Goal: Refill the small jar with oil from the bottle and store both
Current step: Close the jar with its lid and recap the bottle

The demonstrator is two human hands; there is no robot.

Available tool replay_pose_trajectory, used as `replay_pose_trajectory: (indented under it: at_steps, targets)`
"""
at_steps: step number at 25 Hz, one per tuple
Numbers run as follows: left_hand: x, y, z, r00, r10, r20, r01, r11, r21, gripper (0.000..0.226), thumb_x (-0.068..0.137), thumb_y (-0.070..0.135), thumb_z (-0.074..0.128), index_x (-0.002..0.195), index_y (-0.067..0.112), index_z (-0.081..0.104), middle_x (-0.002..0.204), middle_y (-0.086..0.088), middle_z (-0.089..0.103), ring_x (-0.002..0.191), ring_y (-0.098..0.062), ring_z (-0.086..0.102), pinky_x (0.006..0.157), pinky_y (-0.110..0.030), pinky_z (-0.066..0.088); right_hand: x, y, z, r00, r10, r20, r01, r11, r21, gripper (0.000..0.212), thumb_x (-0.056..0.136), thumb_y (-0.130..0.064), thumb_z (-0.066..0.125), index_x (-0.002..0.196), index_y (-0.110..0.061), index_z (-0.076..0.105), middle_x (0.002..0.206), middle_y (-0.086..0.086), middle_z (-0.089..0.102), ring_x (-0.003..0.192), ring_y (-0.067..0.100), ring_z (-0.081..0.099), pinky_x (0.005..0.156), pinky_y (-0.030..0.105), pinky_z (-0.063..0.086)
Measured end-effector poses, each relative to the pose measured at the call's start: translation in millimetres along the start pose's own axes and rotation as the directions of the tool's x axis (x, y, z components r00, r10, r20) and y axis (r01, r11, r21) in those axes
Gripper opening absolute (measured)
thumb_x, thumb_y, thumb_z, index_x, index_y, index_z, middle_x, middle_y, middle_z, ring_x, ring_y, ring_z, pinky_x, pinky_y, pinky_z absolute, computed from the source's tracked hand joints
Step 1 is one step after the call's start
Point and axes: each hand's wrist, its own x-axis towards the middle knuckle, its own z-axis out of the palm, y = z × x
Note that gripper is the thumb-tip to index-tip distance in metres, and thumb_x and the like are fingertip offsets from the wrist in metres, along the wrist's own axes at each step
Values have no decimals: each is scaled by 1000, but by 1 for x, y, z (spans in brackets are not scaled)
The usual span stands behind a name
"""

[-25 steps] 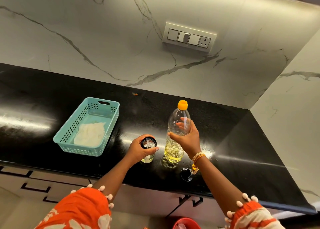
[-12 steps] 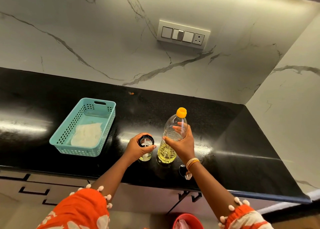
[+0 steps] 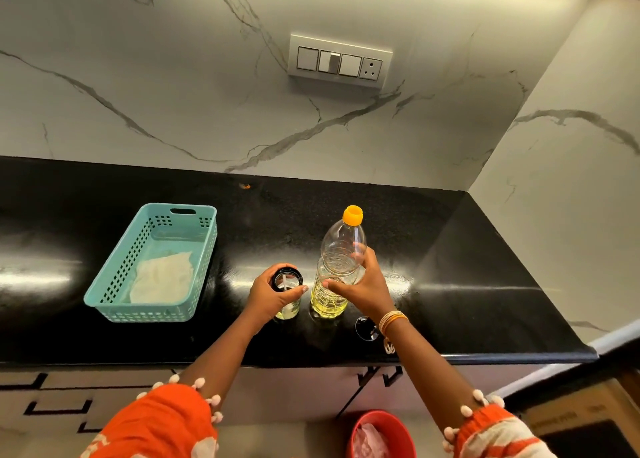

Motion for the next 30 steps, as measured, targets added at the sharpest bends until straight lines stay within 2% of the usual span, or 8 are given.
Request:
replay_pose_trajectory:
  at_steps: [4, 9, 13, 20, 24, 26, 28, 30]
  targets:
    - [-7, 3, -1, 999, 12, 30, -11, 1000, -12, 42, 68, 17, 86, 102, 23, 64, 101, 0, 68, 94, -15, 65, 74, -18, 51, -4, 17, -9, 987, 137, 84, -115, 967, -227, 105, 48, -41, 90, 138, -24, 37, 135, 1, 47, 124, 15, 45, 104, 35, 43]
    - [-13, 8, -2, 999, 3, 53, -3, 1000, 5, 44, 69, 17, 86, 106, 20, 62, 99, 2, 66, 90, -8, 62, 72, -16, 48, -13, 37, -22, 945, 326, 38, -254, 800, -543, 66, 65, -23, 80, 126, -15, 54, 127, 8, 53, 117, 23, 52, 98, 35, 47]
    - [-14, 11, -1, 999, 2, 49, -2, 1000, -2, 42, 69, 17, 86, 104, 20, 62, 96, 5, 65, 88, -5, 61, 70, -15, 48, -20, 39, -21, 910, 410, -58, -367, 733, -573, 44, 67, -25, 82, 107, -12, 65, 110, 7, 64, 101, 24, 62, 88, 33, 53]
    - [-13, 9, -2, 999, 25, 49, -25, 1000, -6, 53, 65, 22, 88, 112, 22, 63, 107, 1, 66, 100, -14, 63, 85, -28, 53, -24, 41, -14, 877, 454, -156, -457, 692, -559, 23, 69, -19, 79, 89, -11, 71, 95, 11, 70, 88, 26, 67, 82, 38, 57]
    - [-12, 8, -3, 997, -1, 77, -2, 999, 39, 83, 57, 29, 91, 130, 26, 52, 126, -2, 58, 116, -18, 55, 97, -31, 46, -23, 39, -13, 870, 456, -188, -487, 732, -476, 17, 68, -16, 80, 80, -5, 74, 83, 12, 72, 77, 21, 68, 72, 32, 58]
    - [-12, 9, -3, 996, -6, 88, -1, 997, 83, 94, 55, 31, 92, 136, 26, 46, 135, -4, 53, 124, -22, 50, 101, -35, 44, -21, 37, -13, 819, 549, -164, -571, 757, -316, 25, 66, -14, 83, 83, 2, 73, 82, 16, 72, 74, 20, 68, 66, 33, 60]
    - [-12, 12, -2, 996, -5, 90, -6, 993, 117, 100, 54, 32, 92, 140, 26, 43, 141, -5, 48, 129, -23, 45, 103, -38, 41, -22, 31, -11, 717, 695, -58, -697, 717, -26, 40, 64, -8, 86, 97, 6, 67, 94, 18, 69, 87, 25, 68, 62, 33, 60]
    - [-12, 14, -2, 997, 1, 82, -10, 994, 108, 103, 53, 31, 93, 142, 26, 41, 140, -6, 48, 130, -22, 44, 102, -36, 40, -28, 21, -5, 647, 747, 152, -760, 616, 207, 43, 69, 4, 80, 108, 9, 62, 103, 19, 64, 101, 30, 63, 74, 34, 58]
